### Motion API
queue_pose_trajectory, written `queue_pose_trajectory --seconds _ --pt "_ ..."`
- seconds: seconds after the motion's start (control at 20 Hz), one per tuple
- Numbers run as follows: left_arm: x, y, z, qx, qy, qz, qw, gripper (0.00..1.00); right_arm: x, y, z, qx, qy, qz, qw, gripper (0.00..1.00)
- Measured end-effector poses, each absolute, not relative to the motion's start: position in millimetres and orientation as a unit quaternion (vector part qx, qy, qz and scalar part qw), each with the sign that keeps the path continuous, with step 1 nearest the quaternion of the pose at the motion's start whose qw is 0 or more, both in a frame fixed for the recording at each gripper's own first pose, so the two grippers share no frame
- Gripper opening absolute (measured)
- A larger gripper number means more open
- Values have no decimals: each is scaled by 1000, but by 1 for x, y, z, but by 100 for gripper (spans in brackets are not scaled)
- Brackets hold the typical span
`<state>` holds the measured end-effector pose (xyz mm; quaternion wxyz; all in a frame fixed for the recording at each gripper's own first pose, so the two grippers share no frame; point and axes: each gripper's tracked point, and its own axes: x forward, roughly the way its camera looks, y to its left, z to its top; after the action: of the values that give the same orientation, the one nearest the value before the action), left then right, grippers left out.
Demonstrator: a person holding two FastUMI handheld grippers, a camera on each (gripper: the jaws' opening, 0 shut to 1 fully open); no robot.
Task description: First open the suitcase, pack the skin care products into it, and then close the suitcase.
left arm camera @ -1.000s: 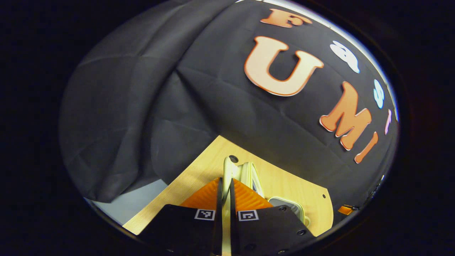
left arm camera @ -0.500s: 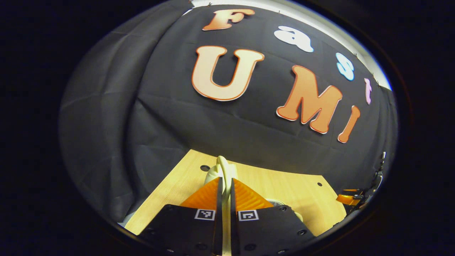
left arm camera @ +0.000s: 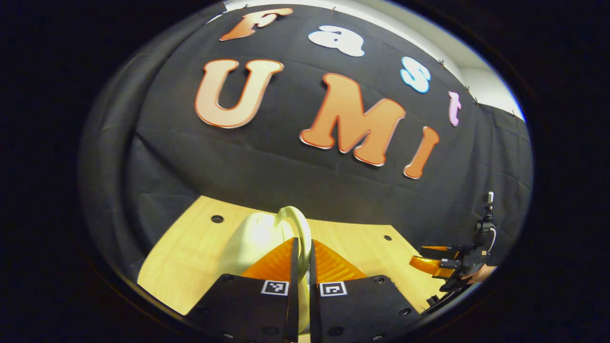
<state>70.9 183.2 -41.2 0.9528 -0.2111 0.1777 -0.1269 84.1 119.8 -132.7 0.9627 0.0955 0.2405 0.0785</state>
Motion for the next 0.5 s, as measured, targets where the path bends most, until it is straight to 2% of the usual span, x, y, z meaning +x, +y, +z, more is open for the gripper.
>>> queue_pose_trajectory --seconds 0.3,0.5 --pt "76 74 -79 -188 227 -196 935 9 73 95 -136 104 235 69 964 96" --pt "75 23 -114 -143 265 -214 929 10 67 76 -139 106 233 58 965 96"
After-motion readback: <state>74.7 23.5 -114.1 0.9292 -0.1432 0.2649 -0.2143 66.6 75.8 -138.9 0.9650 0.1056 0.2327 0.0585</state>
